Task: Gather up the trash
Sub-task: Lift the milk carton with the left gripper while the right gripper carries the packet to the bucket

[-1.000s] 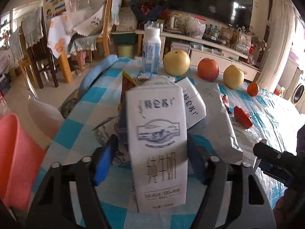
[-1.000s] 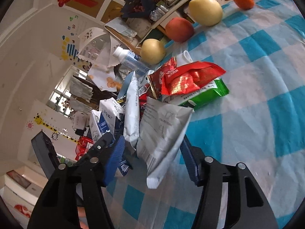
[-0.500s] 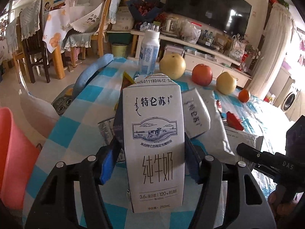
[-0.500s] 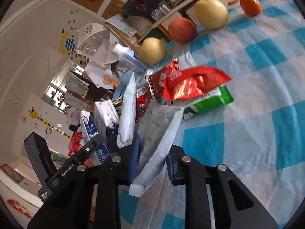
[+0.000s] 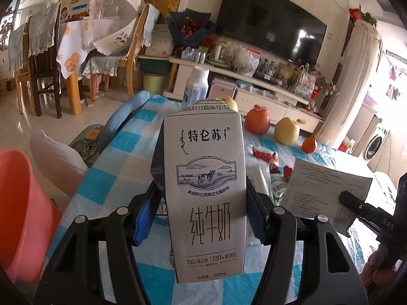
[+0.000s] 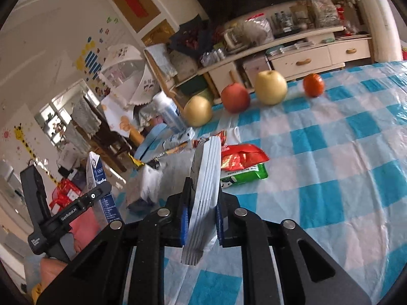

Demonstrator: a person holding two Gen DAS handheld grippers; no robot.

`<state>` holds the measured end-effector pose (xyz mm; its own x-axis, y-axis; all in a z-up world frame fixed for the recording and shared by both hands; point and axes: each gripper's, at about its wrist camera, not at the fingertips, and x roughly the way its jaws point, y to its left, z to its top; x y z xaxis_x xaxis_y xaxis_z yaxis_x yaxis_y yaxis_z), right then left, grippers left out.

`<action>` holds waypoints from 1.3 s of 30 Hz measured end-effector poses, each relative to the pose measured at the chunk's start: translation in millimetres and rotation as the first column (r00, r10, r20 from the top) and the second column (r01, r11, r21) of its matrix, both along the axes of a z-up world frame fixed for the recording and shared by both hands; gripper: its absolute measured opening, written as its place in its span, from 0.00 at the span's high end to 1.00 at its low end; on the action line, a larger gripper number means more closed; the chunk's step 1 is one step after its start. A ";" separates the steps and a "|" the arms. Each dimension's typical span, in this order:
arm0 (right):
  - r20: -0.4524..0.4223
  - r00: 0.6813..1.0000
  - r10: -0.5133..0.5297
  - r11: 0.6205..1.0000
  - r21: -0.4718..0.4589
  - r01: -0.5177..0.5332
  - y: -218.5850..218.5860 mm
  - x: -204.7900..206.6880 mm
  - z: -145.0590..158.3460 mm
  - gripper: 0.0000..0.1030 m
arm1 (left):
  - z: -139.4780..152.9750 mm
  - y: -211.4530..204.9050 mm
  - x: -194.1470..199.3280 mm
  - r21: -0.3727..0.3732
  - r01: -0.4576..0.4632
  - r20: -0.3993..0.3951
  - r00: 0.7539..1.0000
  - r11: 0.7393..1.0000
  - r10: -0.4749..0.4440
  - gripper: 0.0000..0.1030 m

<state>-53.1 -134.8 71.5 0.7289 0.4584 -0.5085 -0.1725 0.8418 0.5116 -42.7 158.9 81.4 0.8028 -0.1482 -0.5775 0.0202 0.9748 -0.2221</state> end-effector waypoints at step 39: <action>0.029 0.848 0.530 0.846 0.048 -0.530 338.3 -11.5 68.4 0.83 | 30.1 235.5 -76.0 -0.135 -0.530 -0.015 0.846 0.837 0.533 0.39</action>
<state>-64.6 203.5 139.9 0.3744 0.8023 -0.4649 -0.5921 0.5927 0.5460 -118.7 394.4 111.6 0.7920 0.2337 -0.5640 -0.4866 0.7995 -0.3521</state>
